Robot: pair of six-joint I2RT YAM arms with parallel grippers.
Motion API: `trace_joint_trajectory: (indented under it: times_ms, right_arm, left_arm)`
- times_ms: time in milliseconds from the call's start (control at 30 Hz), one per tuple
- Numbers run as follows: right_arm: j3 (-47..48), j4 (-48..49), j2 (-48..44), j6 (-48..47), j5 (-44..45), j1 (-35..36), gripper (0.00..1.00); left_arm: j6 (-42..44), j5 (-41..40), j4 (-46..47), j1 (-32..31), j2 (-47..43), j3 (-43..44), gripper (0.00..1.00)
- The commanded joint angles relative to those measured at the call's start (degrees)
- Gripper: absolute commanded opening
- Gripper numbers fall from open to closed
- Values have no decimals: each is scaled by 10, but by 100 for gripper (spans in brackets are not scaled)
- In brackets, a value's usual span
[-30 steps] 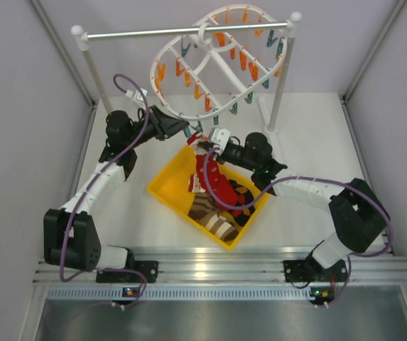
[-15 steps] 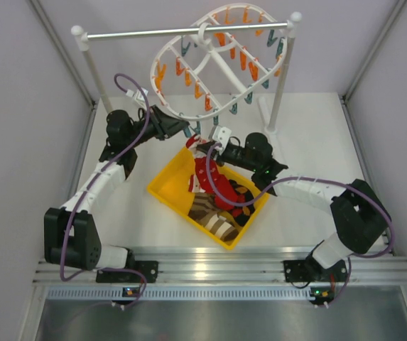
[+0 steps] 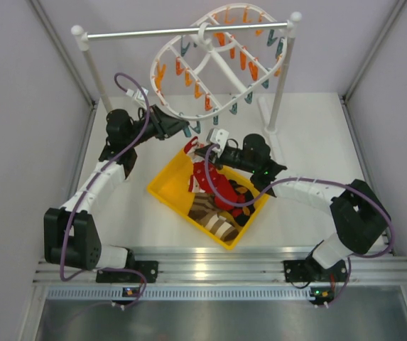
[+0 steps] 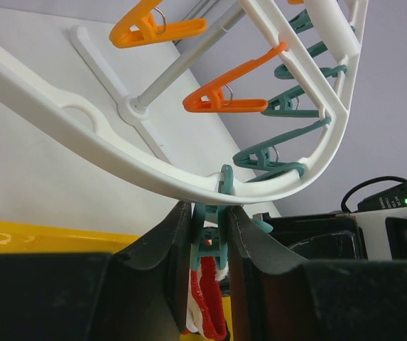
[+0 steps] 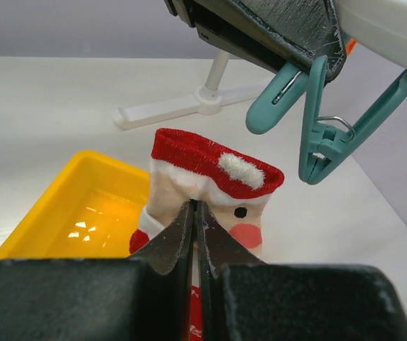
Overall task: Clip the socks to the hanger
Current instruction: Clamp the sock onto the hanger.
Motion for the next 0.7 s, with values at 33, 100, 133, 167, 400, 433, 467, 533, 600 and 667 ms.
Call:
trace_joint_trajectory:
  times_ms: [33,100,133,167,400,433,467,533,600,667]
  right_arm:
    - [42,23,-16,7,-7,-11,0]
    - [46,24,-18,4,-11,-15,0]
    - [48,23,-18,5,-11,-15,0]
    - [49,22,-19,6,-11,-15,0]
    - [61,23,-19,10,-10,-15,0]
    - [62,23,-19,7,-9,-15,0]
    - [62,22,-17,6,-8,-15,0]
    - [64,20,-17,1,-5,-16,0]
    - [66,19,-15,-3,3,-14,0]
    - [68,18,-12,-9,14,-15,0]
  left_arm:
    - [7,8,-22,4,7,17,0]
    - [10,11,-23,4,7,16,0]
    - [10,12,-24,4,7,16,0]
    - [12,12,-24,4,8,16,0]
    - [16,15,-31,4,4,15,0]
    - [16,16,-31,4,4,15,0]
    - [16,17,-31,4,5,14,0]
    - [17,17,-33,4,5,15,0]
    - [17,21,-34,4,5,17,0]
    - [14,22,-34,4,3,15,0]
